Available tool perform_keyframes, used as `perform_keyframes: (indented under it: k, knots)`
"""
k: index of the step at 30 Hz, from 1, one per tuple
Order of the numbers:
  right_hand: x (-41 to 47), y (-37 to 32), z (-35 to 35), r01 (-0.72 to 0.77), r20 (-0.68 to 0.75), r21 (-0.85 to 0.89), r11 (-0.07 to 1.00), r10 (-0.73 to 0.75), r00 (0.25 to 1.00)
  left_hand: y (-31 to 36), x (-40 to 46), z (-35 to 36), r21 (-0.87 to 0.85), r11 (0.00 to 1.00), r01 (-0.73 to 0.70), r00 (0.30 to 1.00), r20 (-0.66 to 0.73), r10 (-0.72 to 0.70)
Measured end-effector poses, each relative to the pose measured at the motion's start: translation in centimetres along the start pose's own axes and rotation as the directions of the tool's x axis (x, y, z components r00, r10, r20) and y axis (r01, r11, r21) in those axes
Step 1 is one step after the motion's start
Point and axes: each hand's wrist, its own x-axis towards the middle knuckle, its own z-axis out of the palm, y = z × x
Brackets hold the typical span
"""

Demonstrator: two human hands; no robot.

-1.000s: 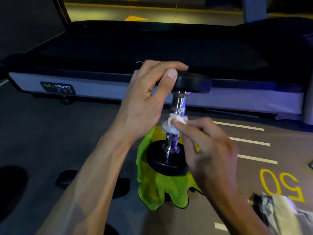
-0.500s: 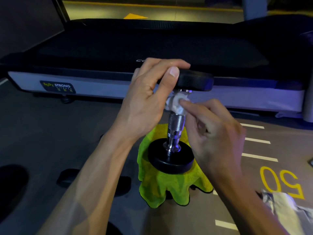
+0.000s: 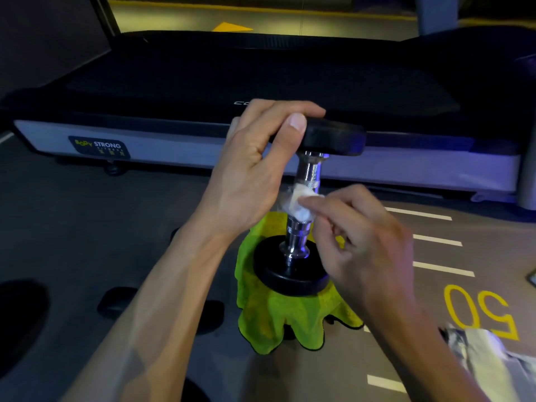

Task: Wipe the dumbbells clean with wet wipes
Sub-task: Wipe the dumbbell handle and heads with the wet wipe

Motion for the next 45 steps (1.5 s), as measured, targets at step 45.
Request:
perform_keyframes:
  k: [45]
  knots:
    - [-1.9,1.3,-0.1,-0.124,0.320,0.179,0.976,0.061,0.946,0.0,0.1,-0.4,-0.153,0.987,0.057,0.997,0.064,-0.048]
